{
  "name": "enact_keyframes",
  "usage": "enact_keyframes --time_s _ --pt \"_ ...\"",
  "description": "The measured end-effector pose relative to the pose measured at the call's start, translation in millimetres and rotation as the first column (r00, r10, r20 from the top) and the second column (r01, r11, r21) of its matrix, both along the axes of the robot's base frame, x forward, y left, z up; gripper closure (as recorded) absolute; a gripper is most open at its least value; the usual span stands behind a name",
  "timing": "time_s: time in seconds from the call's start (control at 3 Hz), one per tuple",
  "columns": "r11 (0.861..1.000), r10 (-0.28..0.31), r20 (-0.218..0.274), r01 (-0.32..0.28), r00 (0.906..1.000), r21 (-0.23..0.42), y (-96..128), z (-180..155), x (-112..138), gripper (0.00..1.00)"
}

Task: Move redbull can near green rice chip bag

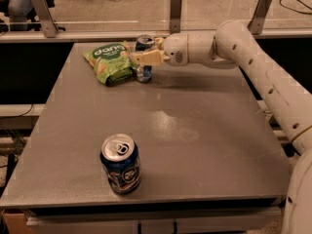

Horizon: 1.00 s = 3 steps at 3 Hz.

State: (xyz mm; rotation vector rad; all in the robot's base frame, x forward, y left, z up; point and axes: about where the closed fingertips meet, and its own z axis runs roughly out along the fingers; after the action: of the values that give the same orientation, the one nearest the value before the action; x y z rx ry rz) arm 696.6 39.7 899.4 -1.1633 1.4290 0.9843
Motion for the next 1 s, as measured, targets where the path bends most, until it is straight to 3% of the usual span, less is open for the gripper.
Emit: enact_keyframes --time_s 0.33,0.67,1.0 --pt "1.000 0.002 -0.005 -0.002 1.0000 0.007 0.2 -2.4 0.2 0.14" --pt "1.000 0.010 -0.008 -0.010 0.9999 0.014 0.1 -3.2 -1.2 0.00" --pt "1.000 0.030 0.003 -0.030 0.9996 0.008 -0.3 0.5 -4.4 0.00"
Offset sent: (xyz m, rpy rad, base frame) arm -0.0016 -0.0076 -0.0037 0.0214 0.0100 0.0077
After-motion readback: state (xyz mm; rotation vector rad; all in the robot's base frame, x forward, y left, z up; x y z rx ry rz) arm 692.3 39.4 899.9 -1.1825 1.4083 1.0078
